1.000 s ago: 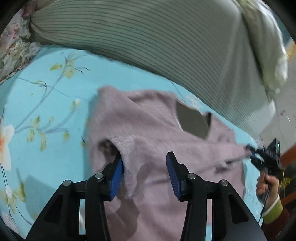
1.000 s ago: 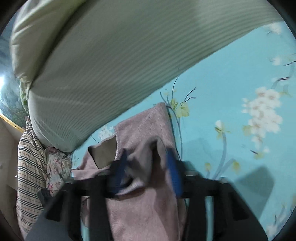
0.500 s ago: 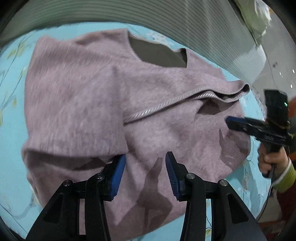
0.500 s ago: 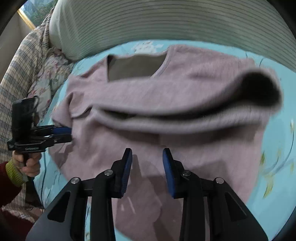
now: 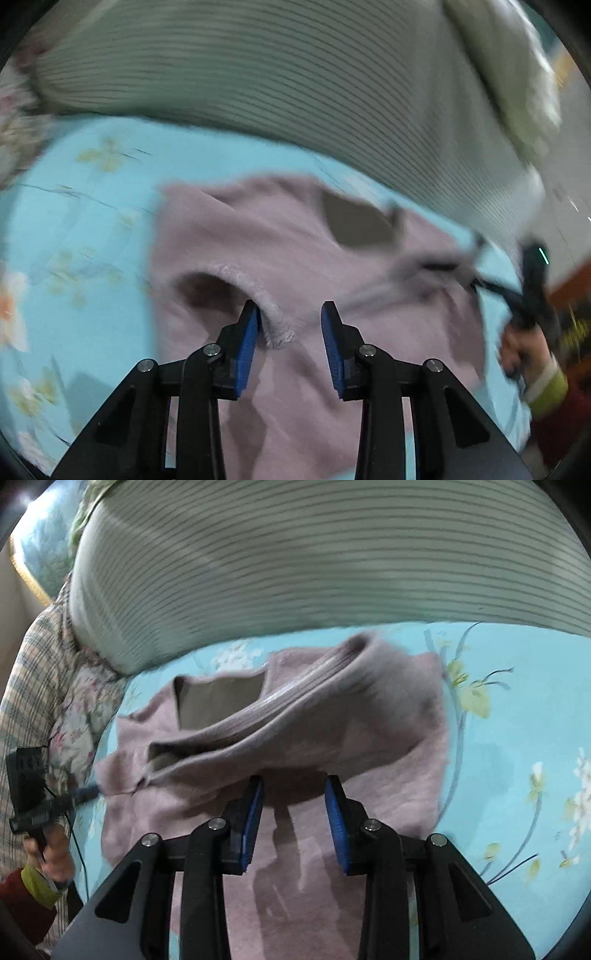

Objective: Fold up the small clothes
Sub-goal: 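Pinch and straighten the folded edge with both tools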

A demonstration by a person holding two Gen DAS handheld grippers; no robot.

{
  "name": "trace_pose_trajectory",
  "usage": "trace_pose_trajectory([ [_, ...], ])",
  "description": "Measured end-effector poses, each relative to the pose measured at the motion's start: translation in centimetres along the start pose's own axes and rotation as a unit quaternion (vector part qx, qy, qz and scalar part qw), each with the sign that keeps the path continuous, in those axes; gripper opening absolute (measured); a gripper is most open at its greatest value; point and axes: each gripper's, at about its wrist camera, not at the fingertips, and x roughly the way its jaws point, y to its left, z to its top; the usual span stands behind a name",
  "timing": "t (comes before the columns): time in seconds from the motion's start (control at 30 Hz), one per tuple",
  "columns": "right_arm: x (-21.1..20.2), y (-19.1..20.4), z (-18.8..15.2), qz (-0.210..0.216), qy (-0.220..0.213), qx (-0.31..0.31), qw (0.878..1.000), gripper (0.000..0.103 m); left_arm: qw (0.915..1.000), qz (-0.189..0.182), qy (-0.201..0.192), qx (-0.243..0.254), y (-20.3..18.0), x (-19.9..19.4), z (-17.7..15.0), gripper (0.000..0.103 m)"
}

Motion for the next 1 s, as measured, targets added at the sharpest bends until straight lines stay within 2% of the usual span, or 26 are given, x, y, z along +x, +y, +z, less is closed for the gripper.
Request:
trace_pose_trajectory([
  [0.07,1.1,1.0,-0.2,-0.002,0.018,-0.02,1.0,0.036,0.9976,-0.055,0.037,0.017,-2.6,1.7,-2.1,0.037],
  [0.1,1.6,1.4,-0.2,-0.005,0.024,-0.029,0.999,0.036,0.9952,-0.069,0.06,0.034,-4.2,3.0,-3.1,0.037],
  [0.13,2.1,1.7,-0.1,-0.007,0.028,-0.036,0.999,0.036,0.9928,-0.064,0.082,0.06,-5.7,4.4,-3.9,0.037],
  [0.2,2.7,2.0,0.5,-0.014,0.028,-0.043,0.999,0.036,0.9879,-0.033,0.105,0.109,-7.7,7.0,-4.7,0.037],
  [0.27,2.8,1.5,1.6,-0.03,0.018,-0.037,0.999,0.036,0.9867,-0.013,0.113,0.116,-7.6,9.1,-3.8,0.034],
  [0.3,2.7,0.9,2.2,-0.038,0.011,-0.029,0.999,0.036,0.9876,-0.004,0.113,0.108,-7.2,10.1,-2.7,0.023],
  [0.33,2.5,0.3,2.8,-0.05,0.002,-0.022,0.999,0.036,0.9891,-0.003,0.111,0.097,-6.5,10.6,-1.5,0.018],
  [0.37,2.3,-0.5,3.6,-0.067,-0.009,-0.01,0.998,0.036,0.9903,-0.002,0.108,0.088,-5.6,10.8,-0.3,0.005],
  [0.4,2.0,-1.2,4.2,-0.079,-0.02,0.002,0.997,0.036,0.9912,0.009,0.105,0.08,-4.7,11.1,0.9,0.002],
  [0.47,1.3,-2.8,5.2,-0.101,-0.04,0.032,0.994,0.036,0.9932,0.043,0.085,0.068,-3.0,11.0,3.3,0.002],
  [0.53,0.6,-3.8,5.5,-0.108,-0.051,0.056,0.991,0.036,0.9896,0.12,0.052,0.06,-1.4,10.2,6.0,0.002],
  [0.57,0.1,-4.0,5.4,-0.104,-0.057,0.067,0.991,0.036,0.9885,0.14,0.038,0.044,-0.2,9.7,7.1,0.002],
  [0.63,-1.1,-3.3,4.7,-0.101,-0.068,0.07,0.99,0.036,0.9896,0.143,0.014,-0.002,1.6,8.1,8.7,0.002],
  [0.67,-2.0,-2.8,4.1,-0.095,-0.075,0.069,0.99,0.036,0.9895,0.144,0.001,-0.015,1.9,7.2,9.0,0.005],
  [0.73,-3.1,-1.5,2.8,-0.078,-0.08,0.067,0.991,0.036,0.9882,0.148,-0.026,-0.029,1.9,5.1,8.3,0.02],
  [0.77,-3.6,-0.8,2.0,-0.069,-0.081,0.066,0.992,0.036,0.9877,0.148,-0.035,-0.036,1.7,4.2,7.4,0.033],
  [0.8,-4.0,-0.1,1.1,-0.061,-0.08,0.066,0.993,0.036,0.9874,0.147,-0.039,-0.041,1.9,3.9,7.1,0.038],
  [1.0,-3.9,3.0,-4.4,-0.007,-0.037,0.063,0.997,0.036,0.9907,0.099,-0.015,-0.092,1.8,0.9,-1.7,0.038],
])
